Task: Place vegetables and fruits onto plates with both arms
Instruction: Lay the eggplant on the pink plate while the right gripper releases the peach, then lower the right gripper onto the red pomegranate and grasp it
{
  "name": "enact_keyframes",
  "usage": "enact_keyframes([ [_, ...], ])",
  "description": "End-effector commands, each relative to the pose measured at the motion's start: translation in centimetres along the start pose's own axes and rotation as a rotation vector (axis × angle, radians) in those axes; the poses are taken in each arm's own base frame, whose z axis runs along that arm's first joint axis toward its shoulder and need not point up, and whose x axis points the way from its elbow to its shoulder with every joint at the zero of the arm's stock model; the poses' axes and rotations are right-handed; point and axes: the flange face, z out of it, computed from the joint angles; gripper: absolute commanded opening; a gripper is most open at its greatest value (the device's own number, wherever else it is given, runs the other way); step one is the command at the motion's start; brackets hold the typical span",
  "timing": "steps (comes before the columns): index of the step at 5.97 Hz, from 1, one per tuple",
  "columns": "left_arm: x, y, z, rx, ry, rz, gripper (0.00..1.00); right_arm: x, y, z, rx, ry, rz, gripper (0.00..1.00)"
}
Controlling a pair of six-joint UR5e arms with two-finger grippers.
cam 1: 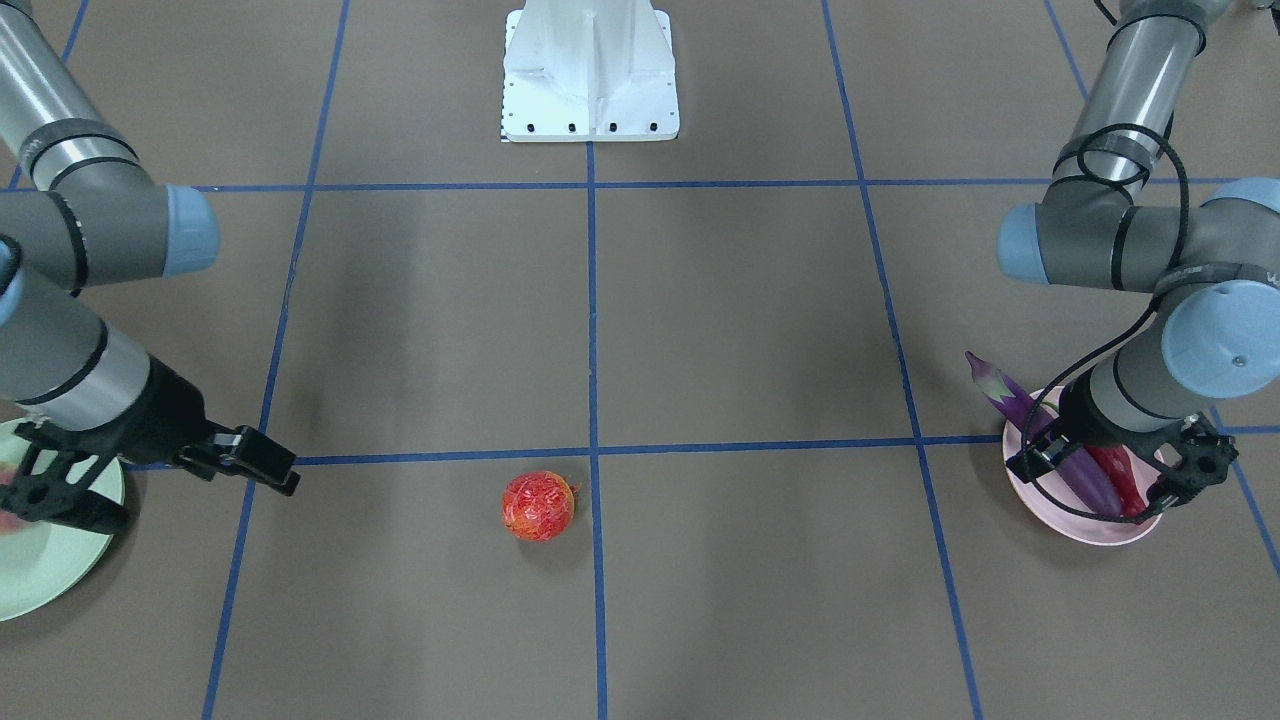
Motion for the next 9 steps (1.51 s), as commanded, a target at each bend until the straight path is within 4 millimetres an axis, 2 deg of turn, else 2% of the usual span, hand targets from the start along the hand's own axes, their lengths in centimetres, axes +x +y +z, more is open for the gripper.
enact_keyframes([
  [1,0.1,0.2,-0.4,0.004,0.009,0.005,1.00,-11.3,4.8,3.6,0.072,-0.015,0.104,1.00],
  [2,0.1,0.2,-0.3,0.005,0.009,0.005,1.00,-13.4,6.5,4.9,0.125,-0.030,0.267,1.00],
  [3,-0.2,0.2,-0.2,0.008,0.016,0.008,1.00,-14.6,8.9,7.2,0.205,-0.082,0.409,1.00],
  [4,-0.4,0.2,0.0,0.007,0.016,0.011,1.00,-15.7,10.0,9.0,0.238,-0.099,0.481,1.00],
  [6,-0.5,0.2,0.1,0.008,0.019,0.011,1.00,-16.2,11.9,10.8,0.255,-0.093,0.518,1.00],
  [9,-0.7,0.2,0.3,0.008,0.016,0.013,1.00,-16.8,11.4,12.4,0.284,-0.065,0.522,1.00],
])
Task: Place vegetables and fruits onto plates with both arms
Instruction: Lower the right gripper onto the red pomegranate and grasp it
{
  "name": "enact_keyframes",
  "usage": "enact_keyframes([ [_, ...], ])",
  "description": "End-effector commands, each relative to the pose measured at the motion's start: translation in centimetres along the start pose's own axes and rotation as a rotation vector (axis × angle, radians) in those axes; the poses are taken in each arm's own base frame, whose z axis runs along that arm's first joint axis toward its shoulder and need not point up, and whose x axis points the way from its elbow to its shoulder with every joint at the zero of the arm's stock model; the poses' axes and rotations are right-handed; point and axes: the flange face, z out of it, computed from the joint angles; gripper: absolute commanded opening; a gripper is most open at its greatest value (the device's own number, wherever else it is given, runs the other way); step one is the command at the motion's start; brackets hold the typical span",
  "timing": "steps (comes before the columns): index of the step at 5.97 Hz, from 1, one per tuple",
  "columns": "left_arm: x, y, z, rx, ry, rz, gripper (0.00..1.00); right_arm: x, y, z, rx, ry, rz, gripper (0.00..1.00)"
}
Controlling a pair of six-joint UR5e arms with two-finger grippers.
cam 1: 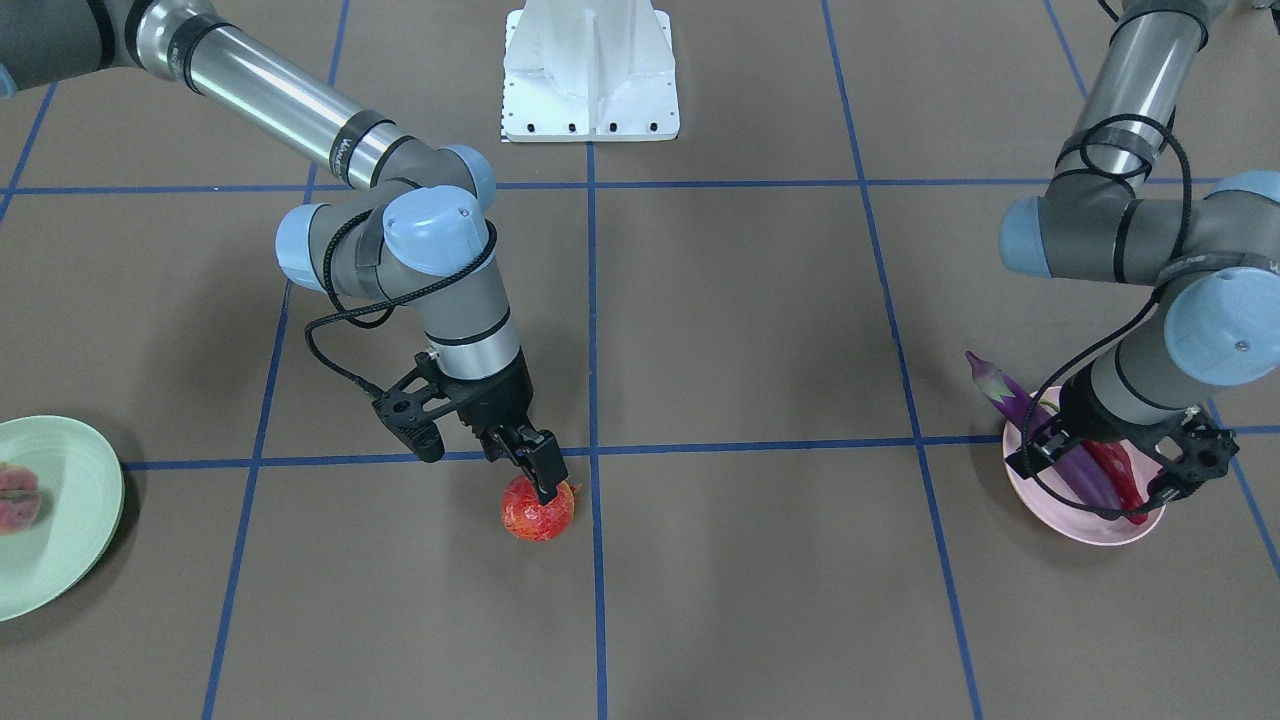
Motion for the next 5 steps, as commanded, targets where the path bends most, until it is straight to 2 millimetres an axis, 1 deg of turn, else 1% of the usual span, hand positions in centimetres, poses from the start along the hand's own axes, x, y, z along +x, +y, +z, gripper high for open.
enact_keyframes([
  [1,-0.1,0.0,0.1,0.001,-0.001,0.001,1.00,-1.1,0.2,1.2,0.025,0.014,0.001,1.00],
  [3,-0.1,0.0,0.1,0.003,0.000,0.003,1.00,-0.9,0.0,1.8,0.038,0.021,0.002,1.00],
  [4,-0.2,0.0,0.2,0.003,-0.001,0.001,1.00,-0.4,0.0,2.6,0.048,0.034,0.001,0.99],
  [5,-0.2,0.0,0.2,0.004,-0.001,0.002,1.00,-1.4,0.6,2.8,0.051,0.028,-0.002,0.98],
])
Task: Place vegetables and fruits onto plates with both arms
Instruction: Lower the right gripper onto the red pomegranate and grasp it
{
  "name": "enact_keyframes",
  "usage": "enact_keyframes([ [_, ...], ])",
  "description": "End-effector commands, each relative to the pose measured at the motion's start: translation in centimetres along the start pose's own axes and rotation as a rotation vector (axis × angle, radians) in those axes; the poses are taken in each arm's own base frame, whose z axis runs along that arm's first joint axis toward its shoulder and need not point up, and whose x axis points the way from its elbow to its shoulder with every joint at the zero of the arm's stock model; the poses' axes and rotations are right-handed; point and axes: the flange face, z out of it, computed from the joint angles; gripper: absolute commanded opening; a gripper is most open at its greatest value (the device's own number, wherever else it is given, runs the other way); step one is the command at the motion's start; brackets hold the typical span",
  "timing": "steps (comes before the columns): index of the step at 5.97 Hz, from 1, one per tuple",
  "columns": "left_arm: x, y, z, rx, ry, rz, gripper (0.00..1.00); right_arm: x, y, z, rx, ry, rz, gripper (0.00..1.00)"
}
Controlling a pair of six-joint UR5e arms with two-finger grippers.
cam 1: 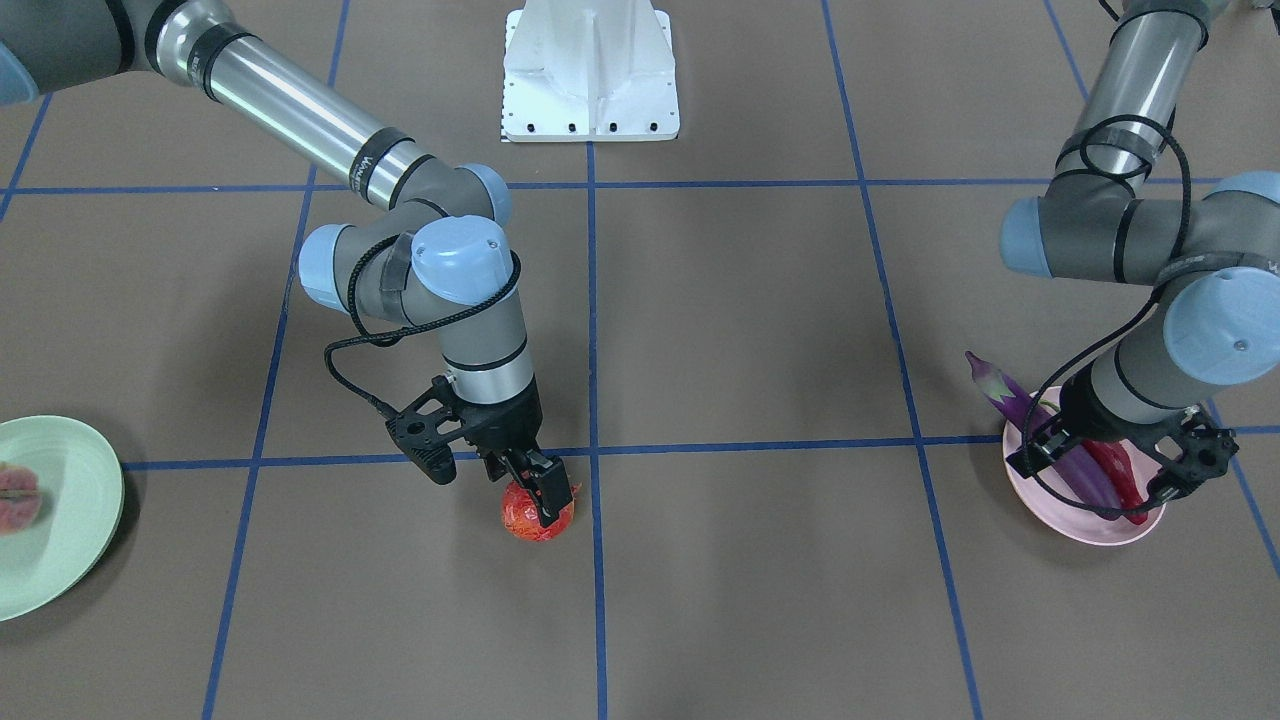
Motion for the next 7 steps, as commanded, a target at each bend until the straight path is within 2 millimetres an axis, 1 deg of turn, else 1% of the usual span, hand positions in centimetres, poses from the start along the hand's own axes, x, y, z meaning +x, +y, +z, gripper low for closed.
enact_keyframes([
  [1,0.0,0.0,0.0,0.001,-0.001,-0.001,1.00,-0.5,0.3,0.8,0.001,-0.011,-0.002,0.98],
  [2,-0.1,0.0,0.1,0.002,-0.002,0.000,1.00,-0.6,0.4,0.7,-0.001,-0.014,-0.002,0.95],
  [3,-0.1,0.0,0.1,0.002,-0.002,-0.002,1.00,-0.7,0.4,0.8,0.000,-0.013,-0.002,0.61],
  [4,0.0,0.0,0.0,0.002,-0.001,-0.001,1.00,-0.7,0.5,0.6,-0.005,-0.014,-0.006,0.07],
  [5,0.0,0.0,0.0,0.002,-0.001,-0.003,1.00,-1.2,-0.5,-0.4,-0.010,-0.029,-0.040,0.00],
  [6,0.1,0.1,0.0,0.002,0.001,-0.003,1.00,-0.2,-4.2,-2.1,-0.046,-0.023,-0.062,0.00],
  [7,0.3,0.3,-0.2,0.002,0.005,-0.001,1.00,1.8,-10.6,-3.6,-0.060,-0.010,-0.118,0.00],
])
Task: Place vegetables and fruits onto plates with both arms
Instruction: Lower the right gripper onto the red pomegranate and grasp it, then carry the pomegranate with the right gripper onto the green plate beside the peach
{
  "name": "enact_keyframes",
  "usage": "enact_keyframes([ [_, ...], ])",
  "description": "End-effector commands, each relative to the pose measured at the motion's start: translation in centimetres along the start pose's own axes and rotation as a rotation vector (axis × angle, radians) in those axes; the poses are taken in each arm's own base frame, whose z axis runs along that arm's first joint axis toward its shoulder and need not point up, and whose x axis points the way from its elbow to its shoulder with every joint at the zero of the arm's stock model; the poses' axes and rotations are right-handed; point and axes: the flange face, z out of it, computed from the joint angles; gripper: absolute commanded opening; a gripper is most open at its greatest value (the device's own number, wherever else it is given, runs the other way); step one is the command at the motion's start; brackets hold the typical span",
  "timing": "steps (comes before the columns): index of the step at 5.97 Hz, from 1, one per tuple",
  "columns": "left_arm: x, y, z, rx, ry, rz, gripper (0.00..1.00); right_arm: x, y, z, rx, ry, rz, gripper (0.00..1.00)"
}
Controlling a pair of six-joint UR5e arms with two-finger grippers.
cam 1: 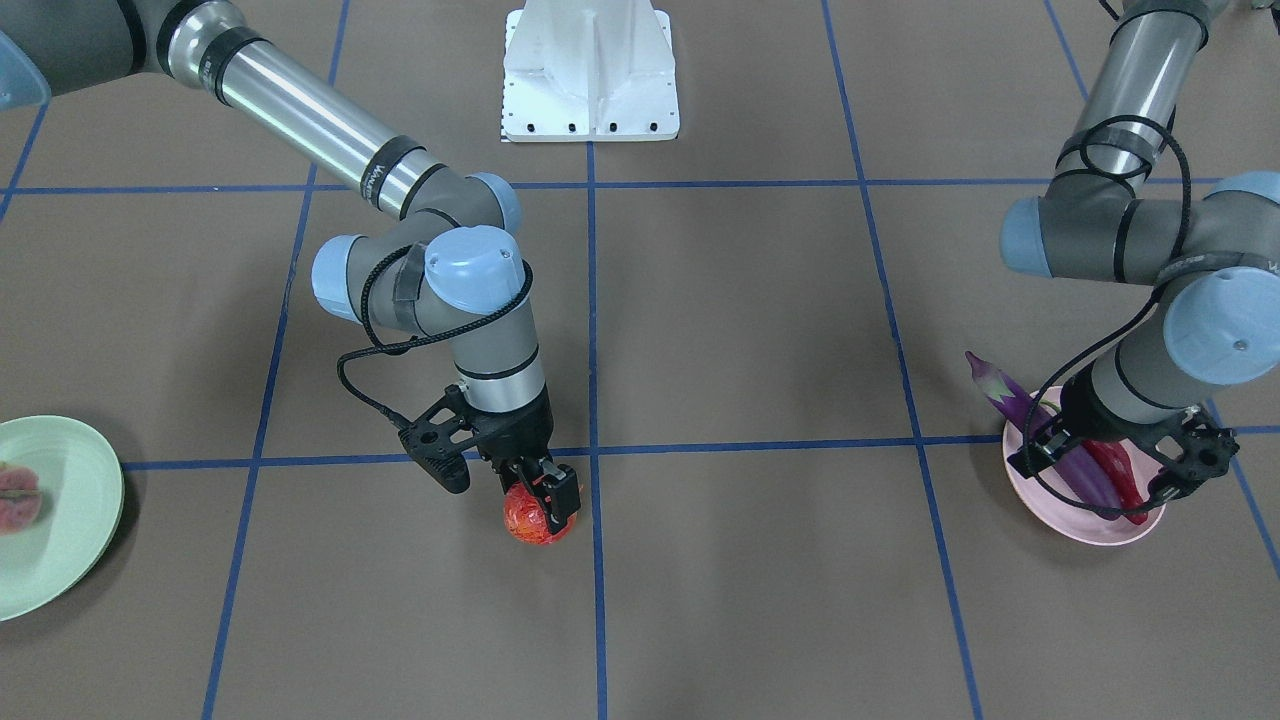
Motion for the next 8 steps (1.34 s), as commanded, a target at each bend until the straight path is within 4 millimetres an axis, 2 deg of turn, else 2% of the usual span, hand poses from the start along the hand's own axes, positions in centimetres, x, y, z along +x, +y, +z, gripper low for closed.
enact_keyframes([
  [1,0.4,0.4,-0.6,0.004,0.012,0.004,1.00,5.5,-11.8,-3.4,-0.032,0.036,-0.129,0.00],
  [2,0.5,0.6,-0.7,0.005,0.015,0.008,1.00,9.4,-18.4,-4.9,-0.049,0.062,-0.170,0.00],
  [3,0.6,0.6,-0.8,0.005,0.016,0.007,1.00,13.8,-23.8,-6.4,-0.089,0.087,-0.196,0.00],
  [4,0.7,0.6,-0.8,0.006,0.017,0.008,1.00,18.7,-26.9,-7.7,-0.114,0.107,-0.214,0.00],
  [6,1.0,0.9,-1.3,0.008,0.026,-0.004,1.00,25.5,-28.9,-8.2,-0.117,0.158,-0.173,0.00],
  [8,1.2,1.3,-1.6,0.008,0.033,-0.016,1.00,31.3,-29.2,-8.0,-0.123,0.218,-0.136,0.00],
])
